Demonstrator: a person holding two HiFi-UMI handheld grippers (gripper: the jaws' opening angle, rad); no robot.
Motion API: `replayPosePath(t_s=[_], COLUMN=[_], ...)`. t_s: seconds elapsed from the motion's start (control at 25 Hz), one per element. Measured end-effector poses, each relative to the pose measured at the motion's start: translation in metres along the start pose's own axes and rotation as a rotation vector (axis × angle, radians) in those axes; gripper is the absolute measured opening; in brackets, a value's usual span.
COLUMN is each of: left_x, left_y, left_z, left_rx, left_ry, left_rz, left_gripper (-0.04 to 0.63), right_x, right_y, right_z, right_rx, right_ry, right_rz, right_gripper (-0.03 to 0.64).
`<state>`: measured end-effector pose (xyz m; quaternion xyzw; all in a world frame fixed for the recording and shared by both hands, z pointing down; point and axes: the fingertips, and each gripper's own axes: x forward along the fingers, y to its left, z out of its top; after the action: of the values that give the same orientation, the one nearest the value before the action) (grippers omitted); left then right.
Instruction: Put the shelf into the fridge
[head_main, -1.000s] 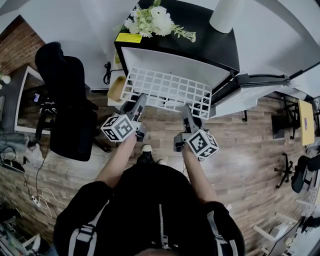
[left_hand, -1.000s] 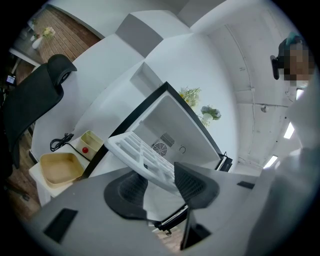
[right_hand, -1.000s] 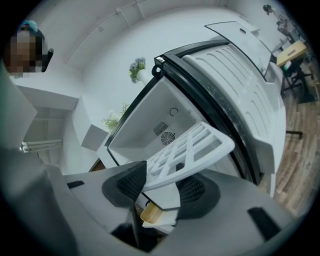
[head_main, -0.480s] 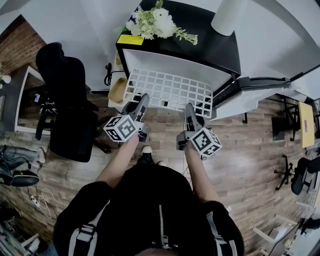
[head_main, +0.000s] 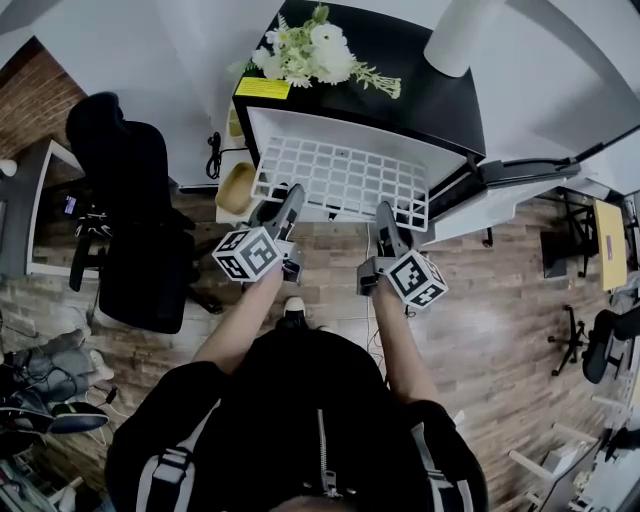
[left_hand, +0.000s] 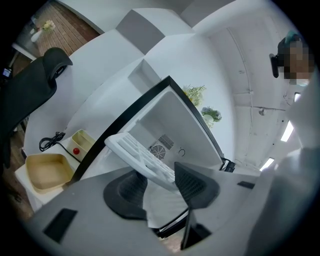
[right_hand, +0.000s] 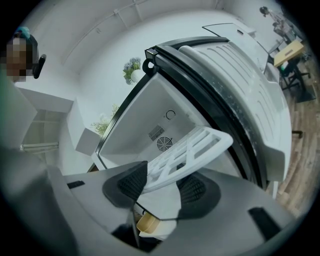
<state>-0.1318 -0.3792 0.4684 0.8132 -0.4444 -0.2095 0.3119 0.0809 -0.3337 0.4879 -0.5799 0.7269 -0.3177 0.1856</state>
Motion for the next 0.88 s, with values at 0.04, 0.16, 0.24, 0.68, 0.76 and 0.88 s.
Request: replayPosePath(t_s=[0.04, 0.16, 0.24, 0.68, 0.76, 0.88], left_x=[0.001, 0.005, 0.008, 0.028, 0.033, 0.040], left_y=[0.000, 0.000, 0.001, 0.009, 0.011, 0.013], left_z=[0.000, 0.001, 0.001, 0.001, 0.002, 0.003], left_rx=[0.002, 0.007, 0.008, 0.016, 0.018, 0.019], left_ry=[0.002, 0.010, 0.019, 0.040, 0.033, 0.020], left_rz=[-0.004, -0.018, -0.026, -0.045, -0.039, -0.027], left_gripper=[0.179, 0.181, 0.181, 0.181, 0.181, 0.181], right_x=[0.001, 0.005, 0.007, 0.028, 0.032, 0.038], right_y=[0.000, -0.002, -0.003, -0.013, -0.014, -0.017], right_z=[0.001, 0.003, 0.004, 0.010, 0.014, 0.015], right_rx=[-0.001, -0.004, -0.006, 0.005, -0.005, -0.004], right_ry=[-0.003, -0.016, -0.024, -0.047, -0.054, -0.053], right_rz=[-0.005, -0.017, -0.028, -0.055, -0.059, -0.061], right_gripper=[0.186, 0.187, 0.186, 0.181, 0.181, 0.181])
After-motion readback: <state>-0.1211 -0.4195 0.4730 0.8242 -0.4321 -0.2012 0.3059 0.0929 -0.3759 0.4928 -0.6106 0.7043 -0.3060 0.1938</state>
